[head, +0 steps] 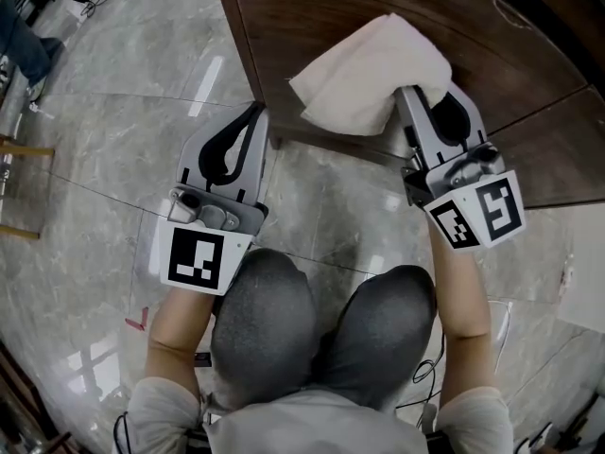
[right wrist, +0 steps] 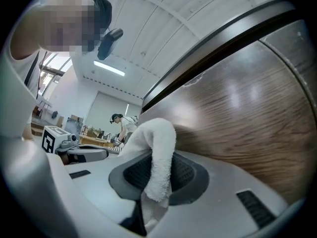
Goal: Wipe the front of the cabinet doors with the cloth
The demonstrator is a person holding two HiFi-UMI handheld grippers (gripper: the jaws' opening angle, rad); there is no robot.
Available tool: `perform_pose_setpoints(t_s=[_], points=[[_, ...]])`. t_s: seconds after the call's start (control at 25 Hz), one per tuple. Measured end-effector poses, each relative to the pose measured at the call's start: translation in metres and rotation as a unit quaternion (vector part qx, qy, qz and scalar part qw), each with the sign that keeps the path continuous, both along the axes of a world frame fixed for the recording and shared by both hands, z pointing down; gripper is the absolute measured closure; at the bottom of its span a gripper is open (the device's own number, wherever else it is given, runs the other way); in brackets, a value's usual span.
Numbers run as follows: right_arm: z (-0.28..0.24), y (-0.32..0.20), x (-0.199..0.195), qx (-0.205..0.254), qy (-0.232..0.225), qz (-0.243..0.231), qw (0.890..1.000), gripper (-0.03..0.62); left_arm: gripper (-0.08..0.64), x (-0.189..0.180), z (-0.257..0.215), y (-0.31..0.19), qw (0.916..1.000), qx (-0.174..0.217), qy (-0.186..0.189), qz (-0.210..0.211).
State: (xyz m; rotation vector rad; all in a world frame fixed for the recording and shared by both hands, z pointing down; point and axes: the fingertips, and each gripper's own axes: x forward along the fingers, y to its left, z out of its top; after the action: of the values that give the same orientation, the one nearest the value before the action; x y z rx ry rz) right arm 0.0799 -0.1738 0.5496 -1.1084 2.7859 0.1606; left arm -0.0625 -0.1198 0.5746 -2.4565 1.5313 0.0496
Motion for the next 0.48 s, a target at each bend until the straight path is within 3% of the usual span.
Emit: perform_pose_setpoints(t_s=[0.32, 0.48], points=[[0.009, -0.006, 0.004, -0.007, 0.003, 0.021, 1.000, 0.512, 0.541, -0.007, 0.010, -0.010, 0.9999, -0.011, -0.001, 0.012], [0.007, -0.003, 0.029, -0.005, 0.001, 0.032, 0.999, 0.512, 0.541, 0.011, 0.007, -0.010, 0.9998, -0.008, -0.004, 0.019]])
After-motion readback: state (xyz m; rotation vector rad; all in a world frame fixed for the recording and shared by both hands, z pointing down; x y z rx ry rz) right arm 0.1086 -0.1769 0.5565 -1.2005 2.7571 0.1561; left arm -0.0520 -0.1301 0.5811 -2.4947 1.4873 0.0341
